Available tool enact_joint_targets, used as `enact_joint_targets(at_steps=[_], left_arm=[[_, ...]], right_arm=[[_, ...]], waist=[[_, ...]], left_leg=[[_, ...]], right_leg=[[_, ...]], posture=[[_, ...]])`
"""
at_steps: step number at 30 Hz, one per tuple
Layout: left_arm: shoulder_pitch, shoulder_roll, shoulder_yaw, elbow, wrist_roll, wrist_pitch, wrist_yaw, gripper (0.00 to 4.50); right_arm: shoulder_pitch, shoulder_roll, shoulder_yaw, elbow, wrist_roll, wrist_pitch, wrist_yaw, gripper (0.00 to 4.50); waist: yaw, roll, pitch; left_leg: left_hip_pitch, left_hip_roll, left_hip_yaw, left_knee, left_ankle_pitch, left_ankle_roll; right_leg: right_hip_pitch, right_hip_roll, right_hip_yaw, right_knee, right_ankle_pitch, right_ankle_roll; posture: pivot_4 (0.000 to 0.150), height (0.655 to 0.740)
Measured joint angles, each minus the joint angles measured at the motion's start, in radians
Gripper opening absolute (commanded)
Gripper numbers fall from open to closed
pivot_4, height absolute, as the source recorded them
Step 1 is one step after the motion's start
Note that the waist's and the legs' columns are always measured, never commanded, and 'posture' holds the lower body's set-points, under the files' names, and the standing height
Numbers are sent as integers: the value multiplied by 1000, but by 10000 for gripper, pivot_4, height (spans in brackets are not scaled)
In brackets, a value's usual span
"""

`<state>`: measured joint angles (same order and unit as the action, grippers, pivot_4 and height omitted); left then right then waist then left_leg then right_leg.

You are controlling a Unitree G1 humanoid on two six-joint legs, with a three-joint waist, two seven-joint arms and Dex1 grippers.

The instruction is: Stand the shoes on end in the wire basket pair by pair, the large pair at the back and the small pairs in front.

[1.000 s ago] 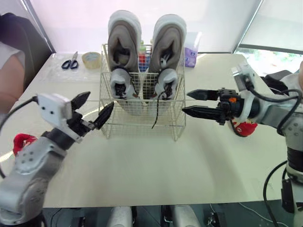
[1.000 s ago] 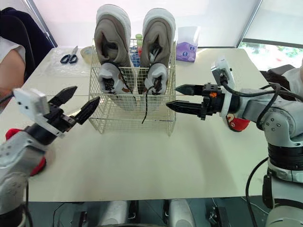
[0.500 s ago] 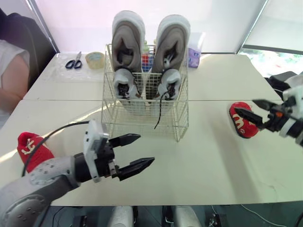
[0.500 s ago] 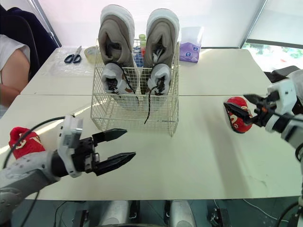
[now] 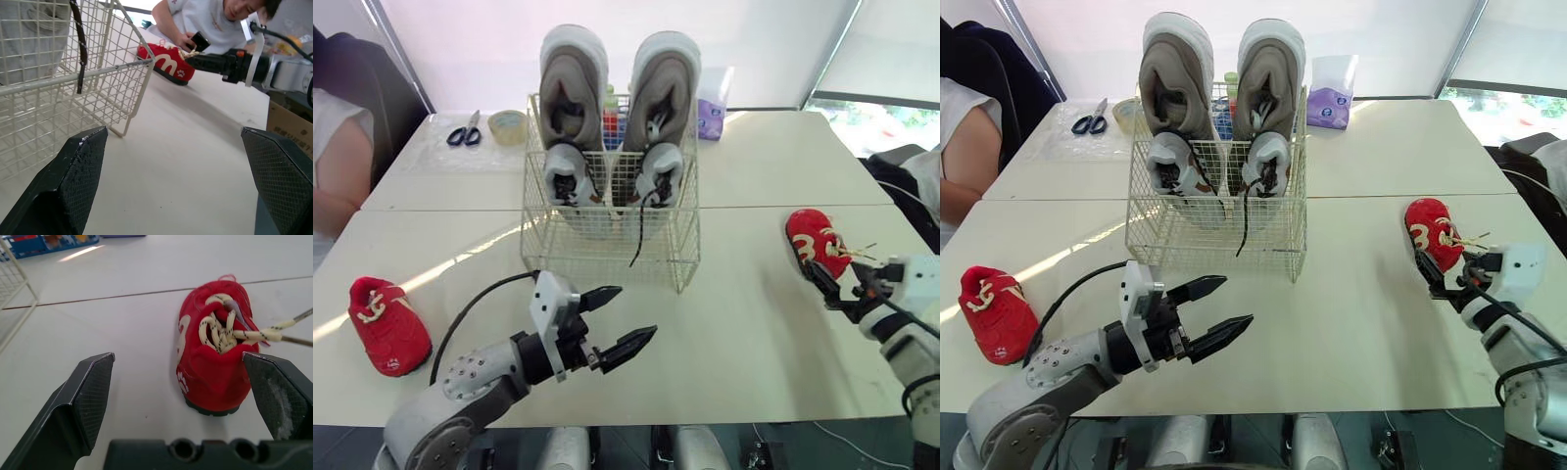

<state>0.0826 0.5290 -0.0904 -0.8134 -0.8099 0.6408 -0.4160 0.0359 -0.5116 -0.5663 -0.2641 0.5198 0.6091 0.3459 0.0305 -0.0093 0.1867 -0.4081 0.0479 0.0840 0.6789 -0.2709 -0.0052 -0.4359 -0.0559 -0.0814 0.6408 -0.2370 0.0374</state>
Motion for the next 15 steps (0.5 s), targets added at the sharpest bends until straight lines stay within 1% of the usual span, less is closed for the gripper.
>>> enact_joint_targets(at_steps=[4,9,11,12,14,15], left_arm=[[0,4,2,18,23,-1,-17,44482],[1,5,8,22,46,-2,-17,44482],[1,6,12,22,45,-1,-16,44482],[3,6,17,22,43,0,-16,44867],[9,16,29,20,42,1,-16,45000],[15,22,36,18,41,2,-17,45000]], right_arm=[[-26,29,28,103,-42,-71,-12,45000],[-122,50,56,298,-89,-181,-27,45000],[-175,52,72,405,-116,-242,-27,45000],[-206,53,81,468,-129,-275,-27,42564],[-239,56,90,532,-148,-327,-22,36462],[-254,56,93,566,-156,-355,-17,30987]], waist=[[-2,0,0],[-18,0,0],[-22,0,0],[-23,0,0],[-23,0,0],[-24,0,0]], left_leg=[[0,0,0,0,0,0],[0,0,0,0,0,0],[0,0,0,0,0,0],[0,0,0,0,0,0],[0,0,0,0,0,0],[0,0,0,0,0,0]], right_leg=[[0,0,0,0,0,0],[0,0,0,0,0,0],[0,0,0,0,0,0],[0,1,0,0,0,0],[0,1,0,0,0,0],[0,1,0,0,0,0]], posture=[[1500,7400],[1500,7400],[1500,7400],[1500,7400],[1500,7400],[1500,7400]])
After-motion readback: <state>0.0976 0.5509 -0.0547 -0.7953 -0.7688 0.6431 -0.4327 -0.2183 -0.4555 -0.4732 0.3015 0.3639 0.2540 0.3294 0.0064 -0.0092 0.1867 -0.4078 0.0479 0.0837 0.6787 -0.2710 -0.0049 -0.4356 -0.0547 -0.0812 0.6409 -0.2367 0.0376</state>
